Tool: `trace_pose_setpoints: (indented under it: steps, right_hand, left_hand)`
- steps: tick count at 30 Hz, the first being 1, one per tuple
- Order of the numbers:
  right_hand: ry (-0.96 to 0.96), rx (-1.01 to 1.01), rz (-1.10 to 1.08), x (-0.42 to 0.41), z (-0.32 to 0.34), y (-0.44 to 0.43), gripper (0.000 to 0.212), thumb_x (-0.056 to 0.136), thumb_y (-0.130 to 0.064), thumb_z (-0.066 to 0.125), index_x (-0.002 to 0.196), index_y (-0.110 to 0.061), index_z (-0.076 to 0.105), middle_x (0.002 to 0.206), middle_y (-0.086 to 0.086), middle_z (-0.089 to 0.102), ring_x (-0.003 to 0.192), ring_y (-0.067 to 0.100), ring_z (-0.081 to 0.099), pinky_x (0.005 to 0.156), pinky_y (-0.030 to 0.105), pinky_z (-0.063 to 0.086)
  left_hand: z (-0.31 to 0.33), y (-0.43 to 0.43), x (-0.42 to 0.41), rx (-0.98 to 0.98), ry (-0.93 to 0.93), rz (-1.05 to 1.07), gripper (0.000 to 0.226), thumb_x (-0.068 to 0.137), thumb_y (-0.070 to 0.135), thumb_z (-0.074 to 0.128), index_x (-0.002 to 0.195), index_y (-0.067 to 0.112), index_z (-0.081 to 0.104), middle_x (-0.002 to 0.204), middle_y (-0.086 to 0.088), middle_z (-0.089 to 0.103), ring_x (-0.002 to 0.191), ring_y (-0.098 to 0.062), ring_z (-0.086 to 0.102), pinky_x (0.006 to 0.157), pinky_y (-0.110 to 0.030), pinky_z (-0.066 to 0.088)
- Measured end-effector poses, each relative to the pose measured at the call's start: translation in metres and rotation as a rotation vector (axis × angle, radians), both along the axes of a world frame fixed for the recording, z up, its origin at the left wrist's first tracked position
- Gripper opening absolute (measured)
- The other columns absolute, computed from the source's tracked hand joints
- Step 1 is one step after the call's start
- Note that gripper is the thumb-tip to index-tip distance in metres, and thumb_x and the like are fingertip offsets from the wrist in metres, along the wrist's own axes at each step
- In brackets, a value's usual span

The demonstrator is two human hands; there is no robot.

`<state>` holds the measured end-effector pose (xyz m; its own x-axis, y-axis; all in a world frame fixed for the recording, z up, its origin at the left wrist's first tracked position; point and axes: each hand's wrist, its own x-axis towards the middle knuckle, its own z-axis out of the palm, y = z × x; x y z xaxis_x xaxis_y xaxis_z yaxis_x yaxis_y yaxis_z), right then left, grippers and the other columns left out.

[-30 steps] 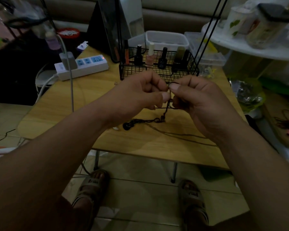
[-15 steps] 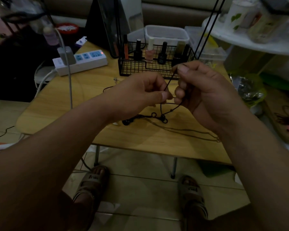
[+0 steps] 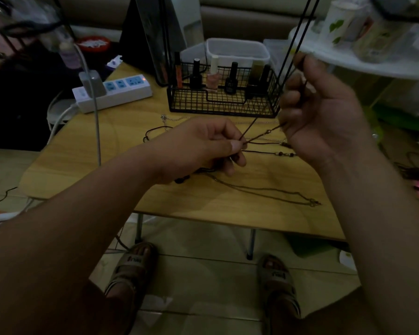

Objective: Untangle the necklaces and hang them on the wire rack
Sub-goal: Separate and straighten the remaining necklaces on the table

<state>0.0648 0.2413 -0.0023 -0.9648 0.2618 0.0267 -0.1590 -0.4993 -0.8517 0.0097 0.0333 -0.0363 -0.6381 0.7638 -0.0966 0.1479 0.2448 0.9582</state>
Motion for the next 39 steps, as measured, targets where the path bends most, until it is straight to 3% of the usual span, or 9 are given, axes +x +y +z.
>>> trace_pose_setpoints:
  steps: [4, 11, 14, 17, 21, 26, 30, 33, 39]
  right_hand:
    - [-0.092, 0.174, -0.064, 0.003, -0.002, 0.009, 0.010, 0.104, -0.024, 0.055, 0.107, -0.017, 0.061, 0.077, -0.005, 0.059, 0.055, 0.005, 0.043, 0.048, 0.018, 0.022]
    - [-0.322, 0.716, -0.111, 0.010, -0.017, 0.002, 0.009, 0.100, -0.019, 0.063, 0.103, -0.014, 0.070, 0.076, -0.002, 0.062, 0.053, 0.008, 0.046, 0.043, 0.019, 0.033]
    - [-0.315, 0.755, -0.101, 0.013, -0.019, 0.002, 0.011, 0.099, -0.016, 0.064, 0.105, -0.011, 0.072, 0.075, -0.002, 0.060, 0.054, 0.008, 0.045, 0.044, 0.018, 0.034]
    - [-0.283, 0.825, -0.013, 0.015, -0.018, 0.000, 0.016, 0.098, -0.012, 0.063, 0.101, -0.021, 0.076, 0.078, 0.000, 0.060, 0.058, 0.009, 0.047, 0.045, 0.019, 0.035]
    - [-0.194, 0.965, 0.200, 0.019, -0.017, -0.007, 0.025, 0.097, -0.014, 0.064, 0.108, -0.033, 0.076, 0.080, -0.016, 0.064, 0.061, 0.000, 0.052, 0.050, 0.014, 0.038]
    - [-0.120, 0.958, 0.306, 0.017, -0.021, -0.015, 0.010, 0.098, -0.017, 0.066, 0.102, -0.015, 0.075, 0.056, -0.018, 0.056, 0.050, -0.002, 0.046, 0.051, 0.009, 0.035]
    - [-0.159, 0.914, 0.290, 0.017, -0.018, -0.013, 0.013, 0.092, -0.028, 0.069, 0.089, -0.016, 0.072, 0.089, 0.002, 0.076, 0.069, 0.002, 0.056, 0.065, 0.019, 0.043]
    - [-0.204, 0.742, 0.277, 0.018, -0.013, -0.003, 0.022, 0.084, -0.042, 0.065, 0.083, -0.020, 0.066, 0.087, -0.002, 0.073, 0.083, 0.011, 0.059, 0.078, 0.033, 0.041]
    - [-0.234, 0.406, 0.165, 0.017, -0.014, 0.005, 0.041, 0.091, -0.047, 0.059, 0.062, -0.020, 0.050, 0.068, 0.001, 0.059, 0.095, 0.020, 0.071, 0.091, 0.040, 0.048]
  left_hand:
    - [0.002, -0.005, -0.008, 0.087, -0.115, 0.054, 0.013, 0.106, 0.010, 0.055, 0.112, 0.007, 0.067, 0.094, -0.006, 0.072, 0.071, -0.014, 0.057, 0.068, -0.029, 0.055]
    - [0.013, -0.015, -0.012, 0.226, -0.270, 0.062, 0.023, 0.105, 0.002, 0.046, 0.120, 0.005, 0.063, 0.089, -0.008, 0.069, 0.065, -0.011, 0.051, 0.060, -0.024, 0.049]
    - [0.013, -0.018, -0.014, 0.213, -0.256, 0.059, 0.025, 0.104, -0.001, 0.045, 0.121, 0.005, 0.062, 0.092, -0.012, 0.069, 0.064, -0.012, 0.049, 0.055, -0.022, 0.043]
    - [0.013, -0.018, -0.014, 0.209, -0.248, 0.075, 0.026, 0.103, -0.001, 0.045, 0.119, 0.007, 0.063, 0.093, -0.012, 0.071, 0.063, -0.012, 0.048, 0.051, -0.021, 0.035]
    - [0.014, -0.017, -0.013, 0.223, -0.220, 0.072, 0.026, 0.104, -0.001, 0.045, 0.121, 0.007, 0.062, 0.093, -0.010, 0.071, 0.062, -0.013, 0.046, 0.053, -0.025, 0.029]
    - [0.014, -0.014, -0.012, 0.260, -0.207, 0.094, 0.027, 0.103, -0.004, 0.043, 0.120, 0.007, 0.061, 0.091, -0.010, 0.072, 0.061, -0.014, 0.045, 0.052, -0.026, 0.028]
    - [0.014, -0.015, -0.014, 0.265, -0.224, 0.109, 0.030, 0.102, -0.004, 0.044, 0.122, 0.008, 0.061, 0.091, -0.010, 0.072, 0.059, -0.014, 0.044, 0.052, -0.026, 0.026]
    - [0.014, -0.019, -0.017, 0.309, -0.240, 0.153, 0.030, 0.101, -0.004, 0.042, 0.119, 0.010, 0.062, 0.085, -0.007, 0.068, 0.058, -0.014, 0.041, 0.053, -0.028, 0.021]
    - [0.012, -0.021, -0.020, 0.309, -0.238, 0.222, 0.030, 0.101, -0.002, 0.040, 0.114, 0.013, 0.063, 0.077, -0.002, 0.063, 0.055, -0.013, 0.035, 0.051, -0.027, 0.022]
